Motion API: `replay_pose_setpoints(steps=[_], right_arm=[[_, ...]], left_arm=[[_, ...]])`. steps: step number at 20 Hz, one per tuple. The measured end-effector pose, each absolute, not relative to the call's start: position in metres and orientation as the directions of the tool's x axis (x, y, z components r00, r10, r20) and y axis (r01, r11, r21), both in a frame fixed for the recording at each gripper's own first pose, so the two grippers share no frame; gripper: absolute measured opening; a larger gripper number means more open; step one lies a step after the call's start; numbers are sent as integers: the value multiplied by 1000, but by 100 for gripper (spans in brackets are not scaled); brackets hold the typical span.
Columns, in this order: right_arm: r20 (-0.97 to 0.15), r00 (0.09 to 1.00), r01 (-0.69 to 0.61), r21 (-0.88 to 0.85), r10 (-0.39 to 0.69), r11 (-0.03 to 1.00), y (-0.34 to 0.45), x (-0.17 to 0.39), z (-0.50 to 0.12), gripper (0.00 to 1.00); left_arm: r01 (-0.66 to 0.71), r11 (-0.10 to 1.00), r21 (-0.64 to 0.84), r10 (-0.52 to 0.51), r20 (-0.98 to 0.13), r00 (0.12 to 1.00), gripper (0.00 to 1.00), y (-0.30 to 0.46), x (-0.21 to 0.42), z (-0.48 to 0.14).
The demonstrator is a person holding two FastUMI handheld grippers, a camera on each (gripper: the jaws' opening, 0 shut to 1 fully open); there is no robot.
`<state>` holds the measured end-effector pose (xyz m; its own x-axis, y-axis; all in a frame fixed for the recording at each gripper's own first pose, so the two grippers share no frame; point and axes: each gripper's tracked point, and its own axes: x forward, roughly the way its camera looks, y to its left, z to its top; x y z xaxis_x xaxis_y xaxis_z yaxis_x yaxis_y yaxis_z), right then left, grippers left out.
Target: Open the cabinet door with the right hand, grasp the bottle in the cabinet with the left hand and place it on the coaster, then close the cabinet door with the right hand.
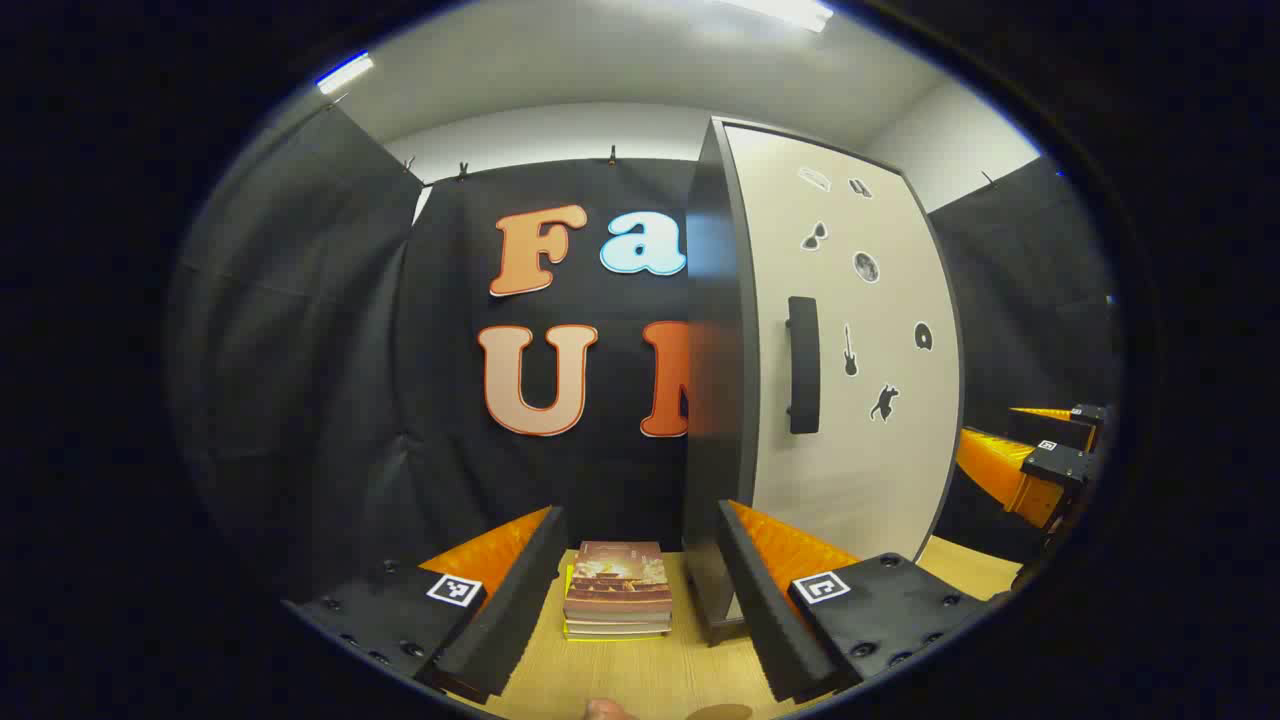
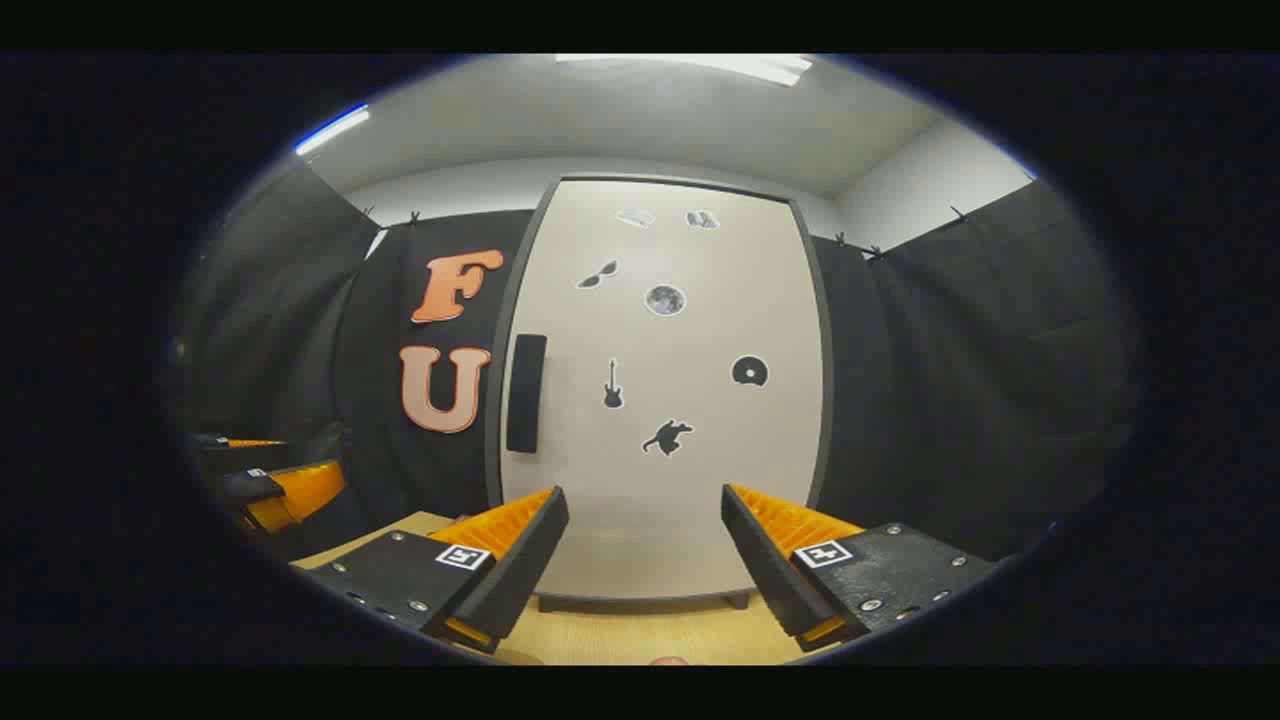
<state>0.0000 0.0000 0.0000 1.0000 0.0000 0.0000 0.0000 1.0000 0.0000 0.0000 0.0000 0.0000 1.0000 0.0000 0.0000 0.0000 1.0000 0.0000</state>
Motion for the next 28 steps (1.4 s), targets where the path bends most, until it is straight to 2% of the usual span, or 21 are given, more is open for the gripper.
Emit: replay_pose_setpoints(steps=[3,5,6,10,11,17,28], right_arm=[[1,1000,1,-22,-1,1000,2,-5,-1,95],[2,1000,-2,-38,2,999,2,-9,-1,97],[1,1000,-9,-37,9,999,3,-10,-1,95],[8,999,-33,-26,34,999,8,-13,-2,95],[12,999,-31,-25,31,999,8,-13,-2,97],[9,998,-56,8,56,998,18,-5,-2,95],[25,991,-132,6,132,991,61,63,18,95]], left_arm=[[9,1000,-28,-9,-7,1000,95,-2,1,0],[-4,999,-42,3,-18,1000,95,0,-1,-3],[-14,999,-46,13,-20,1000,97,1,0,-3],[-36,997,-62,33,-50,998,97,1,-3,-9],[-37,997,-61,34,-51,998,97,2,-5,-8],[-52,998,-23,51,-28,998,97,6,-10,1],[-99,994,-35,96,-65,993,97,22,-7,-19]])
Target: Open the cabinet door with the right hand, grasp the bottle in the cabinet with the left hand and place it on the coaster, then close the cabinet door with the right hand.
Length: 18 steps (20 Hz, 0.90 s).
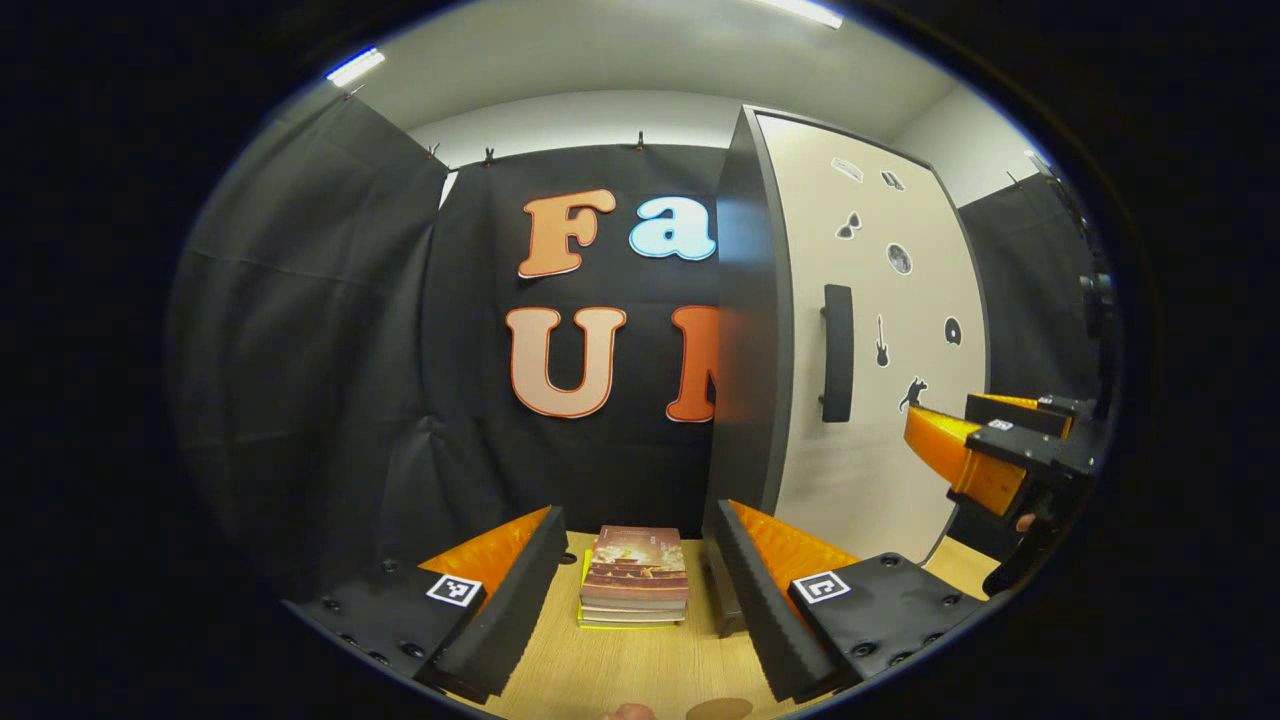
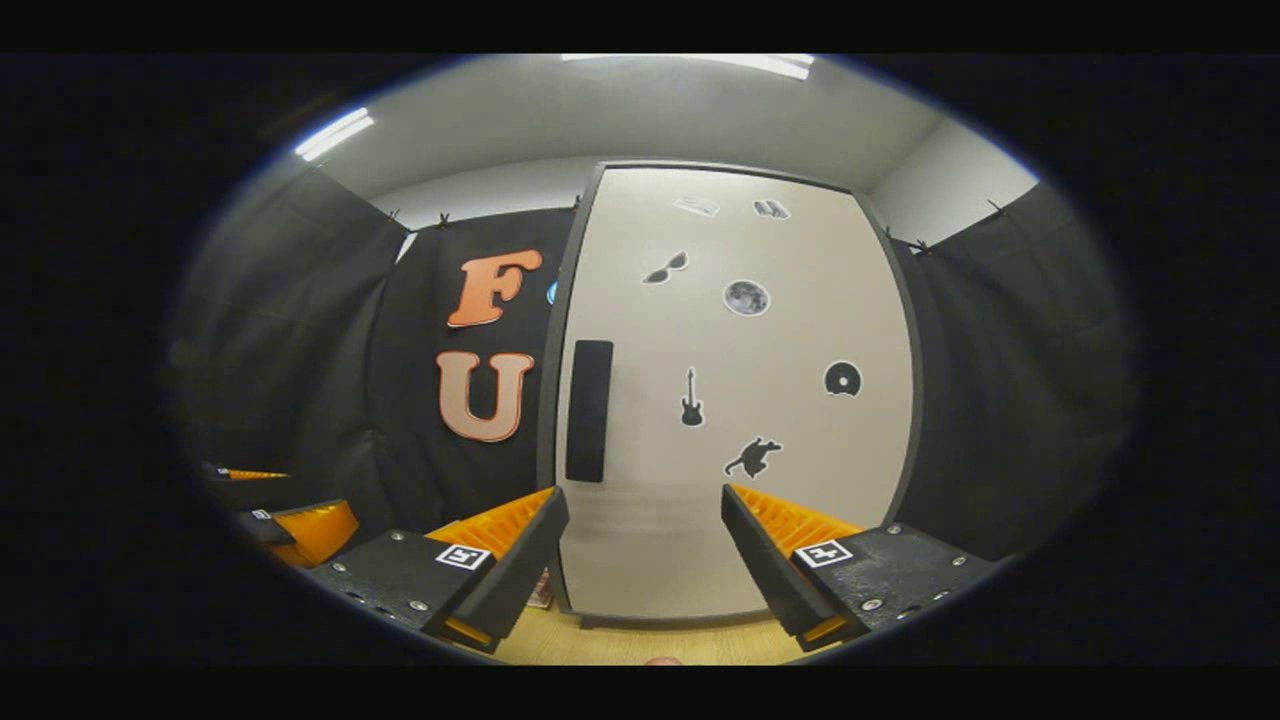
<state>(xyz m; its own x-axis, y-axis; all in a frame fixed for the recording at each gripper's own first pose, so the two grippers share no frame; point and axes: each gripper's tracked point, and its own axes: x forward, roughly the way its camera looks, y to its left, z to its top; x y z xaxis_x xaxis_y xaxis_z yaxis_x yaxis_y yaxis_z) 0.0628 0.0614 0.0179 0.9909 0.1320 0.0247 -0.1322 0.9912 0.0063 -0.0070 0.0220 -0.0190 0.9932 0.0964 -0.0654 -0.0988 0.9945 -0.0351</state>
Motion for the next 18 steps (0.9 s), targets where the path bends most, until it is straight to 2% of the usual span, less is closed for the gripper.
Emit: replay_pose_setpoints(steps=[6,11,15,18], right_arm=[[18,986,-165,-10,166,986,93,111,28,95],[-14,982,-186,33,187,982,115,149,22,88],[-46,986,-158,66,162,985,117,166,15,76],[-43,992,-112,71,115,991,112,172,16,58]], left_arm=[[-118,992,-36,115,-88,989,97,28,-1,-33],[-142,990,-8,141,-89,986,99,35,2,-39],[-152,988,-4,151,-78,985,97,45,2,-41],[-151,989,-10,149,-84,985,97,50,5,-46]])
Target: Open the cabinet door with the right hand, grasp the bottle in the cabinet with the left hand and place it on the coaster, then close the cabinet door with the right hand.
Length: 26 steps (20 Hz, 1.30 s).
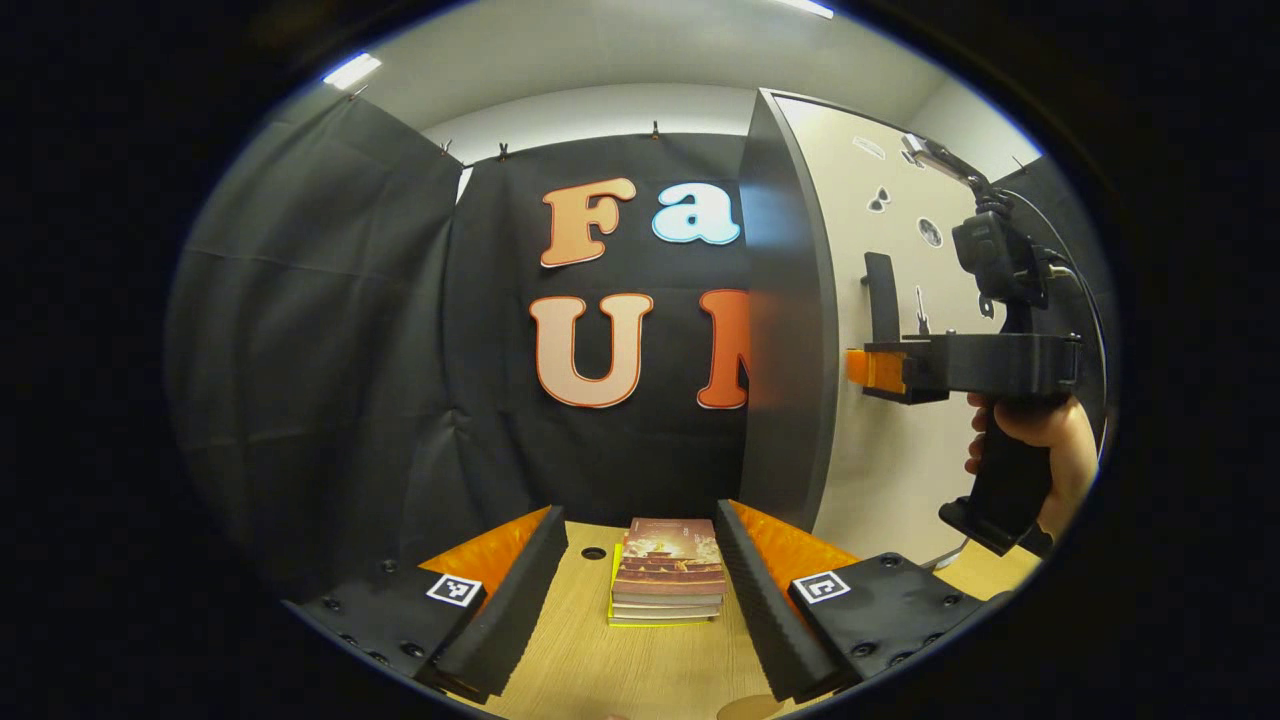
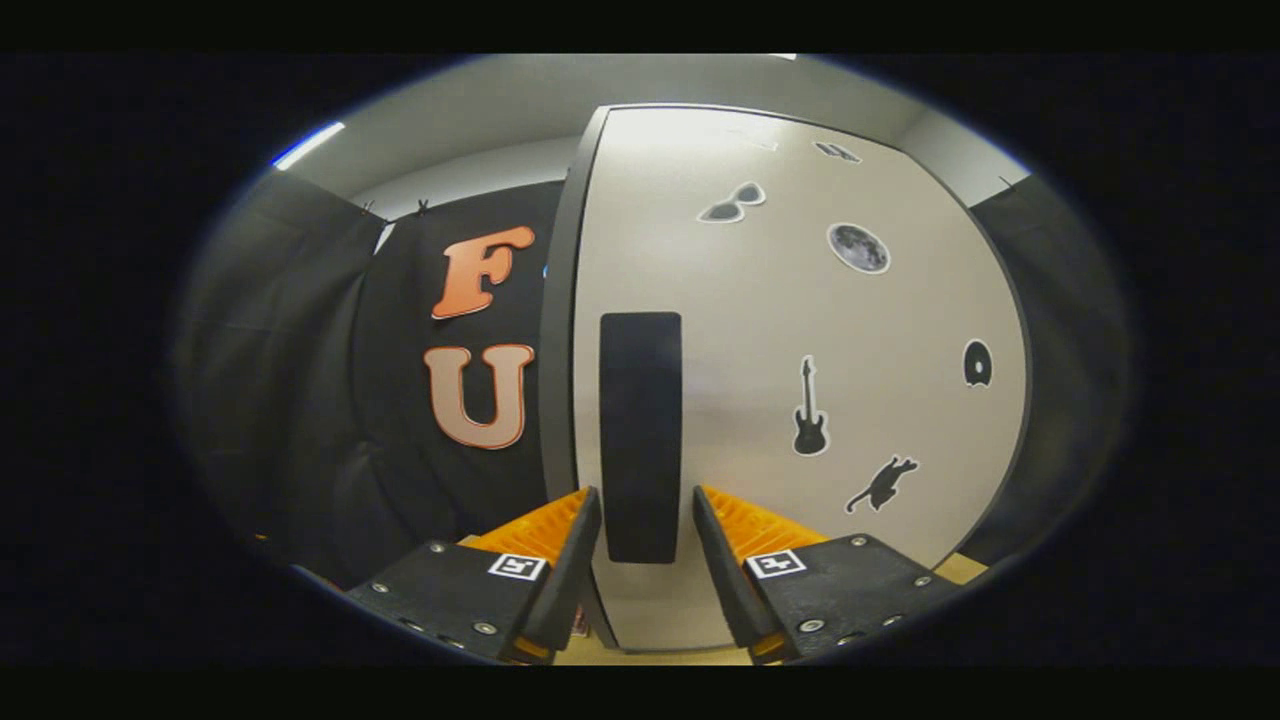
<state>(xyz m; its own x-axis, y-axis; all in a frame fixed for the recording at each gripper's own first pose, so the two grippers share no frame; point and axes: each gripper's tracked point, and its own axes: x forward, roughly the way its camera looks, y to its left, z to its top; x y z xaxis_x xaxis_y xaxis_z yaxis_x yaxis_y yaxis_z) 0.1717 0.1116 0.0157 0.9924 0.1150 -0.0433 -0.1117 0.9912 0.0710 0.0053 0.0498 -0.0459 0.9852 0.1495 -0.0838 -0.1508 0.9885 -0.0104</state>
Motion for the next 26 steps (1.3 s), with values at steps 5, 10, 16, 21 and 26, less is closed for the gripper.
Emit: replay_pose_setpoints(steps=[5,10,16,21,26], right_arm=[[-25,995,-91,103,94,991,114,170,17,29],[-10,997,-70,143,72,987,113,165,18,18],[-14,997,-69,140,71,988,107,134,30,13],[-14,994,-108,164,111,981,95,103,32,16],[-17,981,-186,193,193,963,76,79,34,13]], left_arm=[[-124,992,10,124,-93,988,97,54,10,-52],[-48,998,31,52,-130,990,97,51,19,-66],[-2,1000,24,5,-108,994,95,43,47,-62],[-12,1000,5,12,-75,997,97,19,21,-43],[-30,999,-31,28,-67,997,97,-29,-17,-36]])
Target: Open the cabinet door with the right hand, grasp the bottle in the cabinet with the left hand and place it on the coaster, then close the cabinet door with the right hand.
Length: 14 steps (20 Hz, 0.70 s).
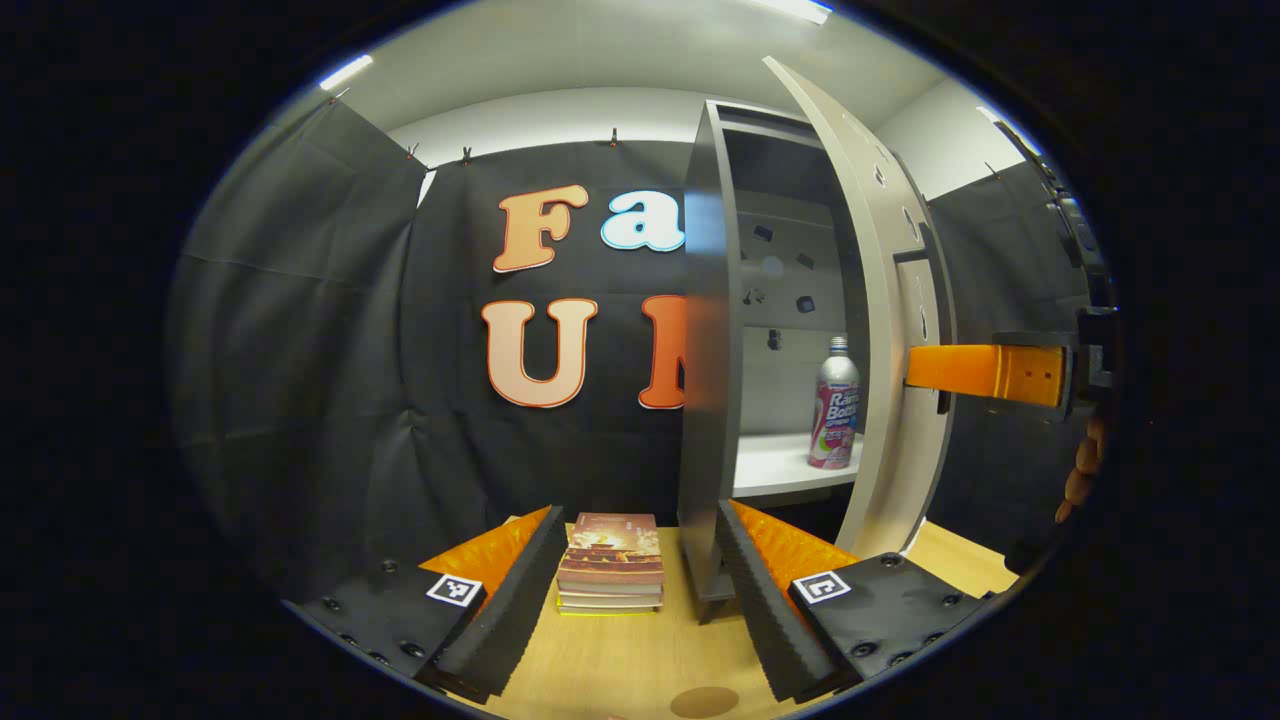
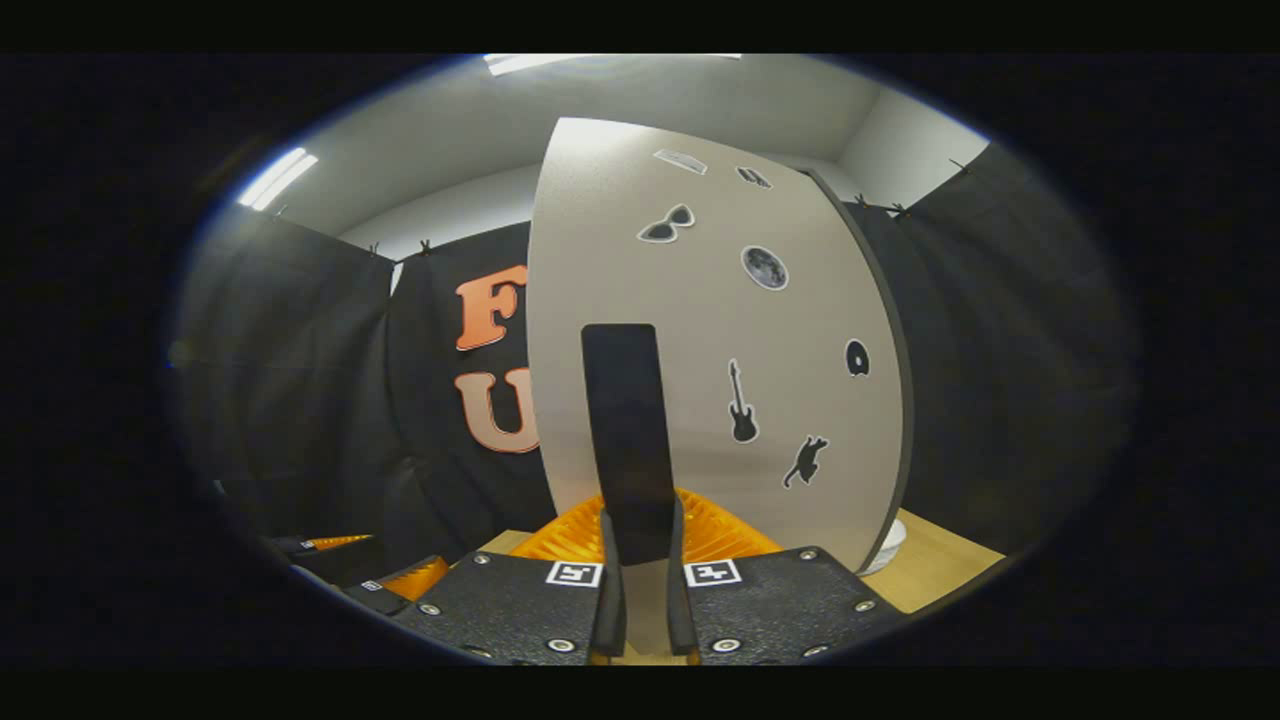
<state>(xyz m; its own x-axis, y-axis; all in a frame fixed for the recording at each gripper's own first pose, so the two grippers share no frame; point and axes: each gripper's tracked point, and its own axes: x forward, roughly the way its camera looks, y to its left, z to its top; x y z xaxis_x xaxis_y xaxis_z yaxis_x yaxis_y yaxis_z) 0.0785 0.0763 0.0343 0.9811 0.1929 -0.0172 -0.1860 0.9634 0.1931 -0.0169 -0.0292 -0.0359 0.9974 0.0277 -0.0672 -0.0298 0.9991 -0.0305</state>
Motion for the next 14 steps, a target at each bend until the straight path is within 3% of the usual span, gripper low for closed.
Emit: replay_pose_setpoints(steps=[1,5,6,7,11,14], right_arm=[[-16,978,-199,206,207,958,73,75,34,18],[-15,966,-248,236,259,940,53,59,35,17],[-14,963,-257,247,268,935,49,57,35,13],[-14,960,-267,262,280,927,44,53,35,18],[-1,937,-331,315,349,889,25,43,36,16],[-10,920,-374,283,393,883,13,35,37,20]], left_arm=[[-29,999,-40,26,-68,997,97,-38,-22,-34],[-60,996,-68,56,-68,996,95,-65,-44,-27],[-67,995,-70,62,-67,996,97,-72,-49,-26],[-75,995,-71,71,-65,995,97,-79,-56,-24],[-110,992,-58,107,-53,993,95,-97,-85,-16],[-123,991,-51,121,-48,992,95,-110,-101,-15]])
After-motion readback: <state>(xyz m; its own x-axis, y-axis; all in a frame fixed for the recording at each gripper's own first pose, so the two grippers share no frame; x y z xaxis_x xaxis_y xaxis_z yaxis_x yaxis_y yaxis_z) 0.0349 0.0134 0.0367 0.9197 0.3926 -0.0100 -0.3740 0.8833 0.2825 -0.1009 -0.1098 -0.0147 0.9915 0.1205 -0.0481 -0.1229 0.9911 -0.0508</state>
